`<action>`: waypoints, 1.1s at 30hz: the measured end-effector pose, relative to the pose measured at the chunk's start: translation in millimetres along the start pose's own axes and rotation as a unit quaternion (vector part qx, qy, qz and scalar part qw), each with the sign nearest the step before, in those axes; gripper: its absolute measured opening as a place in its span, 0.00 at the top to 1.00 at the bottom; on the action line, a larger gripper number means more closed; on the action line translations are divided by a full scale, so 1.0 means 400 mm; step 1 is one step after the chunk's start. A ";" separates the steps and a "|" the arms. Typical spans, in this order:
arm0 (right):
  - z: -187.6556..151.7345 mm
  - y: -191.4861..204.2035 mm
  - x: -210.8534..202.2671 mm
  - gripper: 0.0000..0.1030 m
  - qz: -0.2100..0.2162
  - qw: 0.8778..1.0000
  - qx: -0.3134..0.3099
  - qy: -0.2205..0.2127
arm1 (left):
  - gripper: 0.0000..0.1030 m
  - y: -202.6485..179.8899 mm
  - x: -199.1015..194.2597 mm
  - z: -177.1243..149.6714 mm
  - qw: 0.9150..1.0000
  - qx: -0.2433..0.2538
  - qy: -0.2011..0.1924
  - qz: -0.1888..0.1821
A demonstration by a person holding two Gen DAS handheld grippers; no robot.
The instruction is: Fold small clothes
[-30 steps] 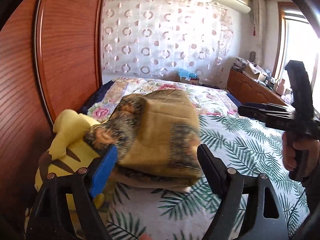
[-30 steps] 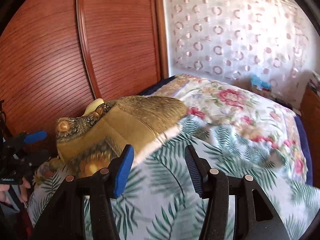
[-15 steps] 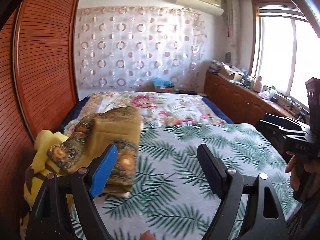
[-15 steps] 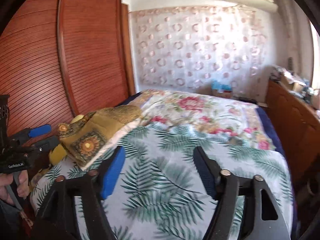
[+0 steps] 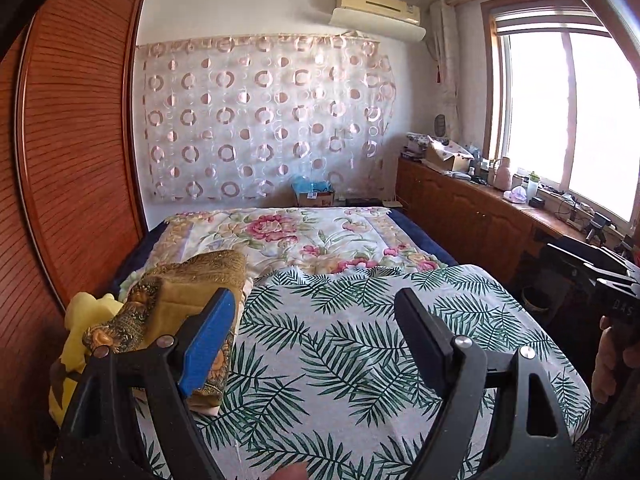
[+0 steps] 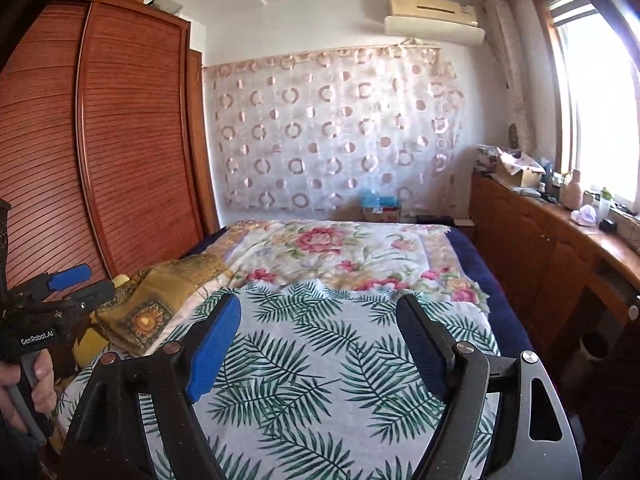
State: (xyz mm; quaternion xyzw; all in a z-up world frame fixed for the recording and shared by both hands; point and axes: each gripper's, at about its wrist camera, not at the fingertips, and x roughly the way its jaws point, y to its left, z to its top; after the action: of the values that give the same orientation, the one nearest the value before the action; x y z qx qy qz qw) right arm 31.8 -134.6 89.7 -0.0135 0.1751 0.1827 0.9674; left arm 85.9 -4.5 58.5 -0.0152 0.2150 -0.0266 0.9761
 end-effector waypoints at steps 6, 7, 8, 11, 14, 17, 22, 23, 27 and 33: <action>-0.014 0.026 -0.035 0.21 -0.017 1.000 0.005 -0.008 | 0.20 -0.016 -0.028 0.017 1.000 0.009 -0.014 0.004; -0.018 0.031 -0.031 0.21 -0.017 1.000 0.006 -0.009 | 0.20 -0.014 -0.029 0.017 1.000 0.009 -0.014 0.004; -0.021 0.035 -0.027 0.21 -0.017 1.000 0.008 -0.010 | 0.20 -0.015 -0.031 0.018 1.000 0.011 -0.014 0.005; -0.032 0.040 -0.032 0.21 -0.017 1.000 0.012 -0.010 | 0.20 -0.014 -0.033 0.018 1.000 0.010 -0.015 0.007; -0.036 0.042 -0.036 0.21 -0.016 1.000 0.015 -0.010 | 0.20 -0.015 -0.033 0.017 1.000 0.011 -0.015 0.007; -0.034 0.025 -0.023 0.21 -0.017 1.000 0.018 -0.009 | 0.20 -0.014 -0.035 0.017 1.000 0.010 -0.015 0.006; -0.024 0.009 -0.012 0.21 -0.018 1.000 0.018 -0.008 | 0.20 -0.015 -0.034 0.016 1.000 0.009 -0.015 0.006; -0.022 0.005 -0.008 0.21 -0.017 1.000 0.018 -0.008 | 0.20 -0.016 -0.032 0.015 1.000 0.010 -0.014 0.005; -0.020 -0.003 -0.005 0.21 -0.017 1.000 0.017 -0.007 | 0.20 -0.016 -0.032 0.016 1.000 0.010 -0.015 0.007; -0.020 -0.011 -0.003 0.21 -0.018 1.000 0.017 -0.007 | 0.20 -0.017 -0.033 0.015 1.000 0.010 -0.014 0.006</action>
State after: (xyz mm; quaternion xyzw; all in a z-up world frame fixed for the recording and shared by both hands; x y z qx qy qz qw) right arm 29.4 -139.8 82.3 0.0013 0.1707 0.1628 0.9718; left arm 76.3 -10.3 69.9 -0.0041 0.2008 -0.0225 0.9794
